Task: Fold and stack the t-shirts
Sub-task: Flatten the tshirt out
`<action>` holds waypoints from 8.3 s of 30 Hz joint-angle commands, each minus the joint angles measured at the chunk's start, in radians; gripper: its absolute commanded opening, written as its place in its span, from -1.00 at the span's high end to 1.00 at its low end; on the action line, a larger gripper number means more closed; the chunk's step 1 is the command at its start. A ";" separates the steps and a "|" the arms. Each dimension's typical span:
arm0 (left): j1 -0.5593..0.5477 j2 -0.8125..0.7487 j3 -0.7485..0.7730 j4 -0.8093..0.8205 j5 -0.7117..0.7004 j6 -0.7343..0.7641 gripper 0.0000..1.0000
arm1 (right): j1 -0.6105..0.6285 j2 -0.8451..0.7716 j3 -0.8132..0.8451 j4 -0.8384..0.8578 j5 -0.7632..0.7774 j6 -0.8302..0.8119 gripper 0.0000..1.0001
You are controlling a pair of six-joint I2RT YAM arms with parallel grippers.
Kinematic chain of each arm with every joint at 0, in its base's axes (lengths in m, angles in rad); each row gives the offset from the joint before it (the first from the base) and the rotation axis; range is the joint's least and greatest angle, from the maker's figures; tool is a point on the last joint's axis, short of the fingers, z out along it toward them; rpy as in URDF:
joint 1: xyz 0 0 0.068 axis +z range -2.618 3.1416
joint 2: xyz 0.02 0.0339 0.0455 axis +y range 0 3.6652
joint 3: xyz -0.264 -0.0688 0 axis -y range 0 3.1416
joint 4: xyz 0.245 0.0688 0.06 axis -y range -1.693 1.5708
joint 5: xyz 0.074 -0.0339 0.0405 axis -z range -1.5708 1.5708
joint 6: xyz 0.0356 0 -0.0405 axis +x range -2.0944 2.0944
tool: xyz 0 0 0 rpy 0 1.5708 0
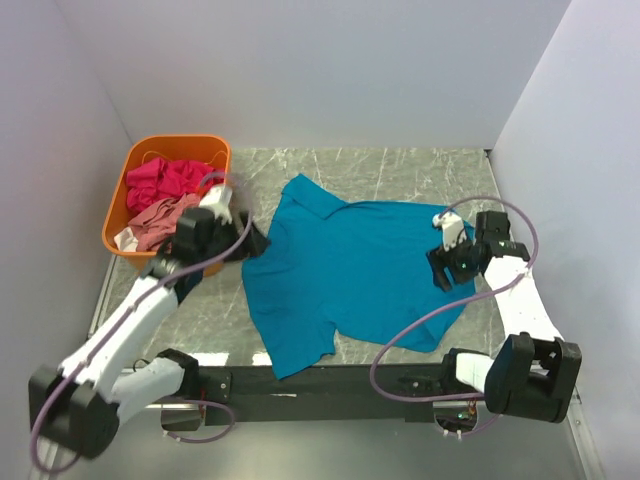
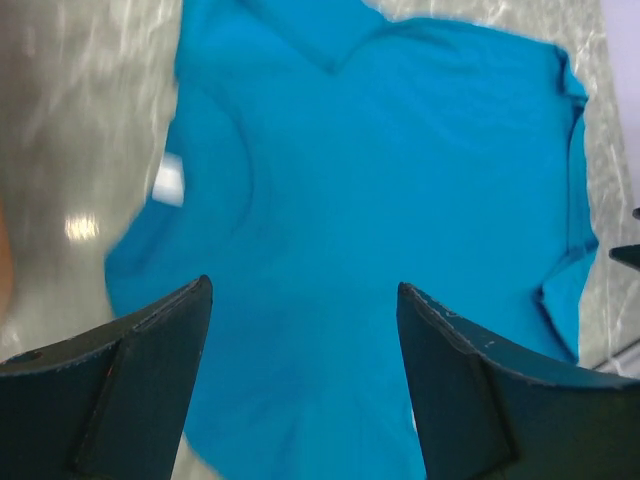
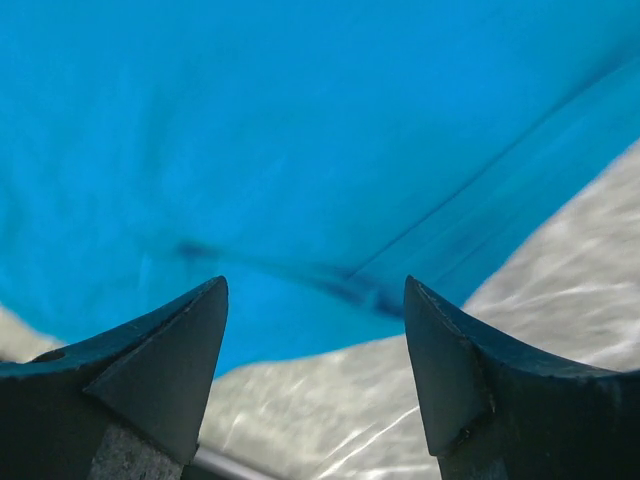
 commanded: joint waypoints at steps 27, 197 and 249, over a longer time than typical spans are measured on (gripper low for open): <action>-0.146 -0.033 -0.380 -0.021 -0.097 -0.441 -0.37 | 0.325 -0.047 -0.219 -0.045 0.384 0.043 1.00; 0.026 0.909 0.605 -0.166 -0.086 -0.007 0.42 | -0.207 -0.071 -0.024 -0.177 -0.452 -0.231 -0.32; 0.029 0.917 0.593 -0.202 -0.057 0.006 0.41 | -0.229 -0.075 -0.018 -0.202 -0.478 -0.254 -0.32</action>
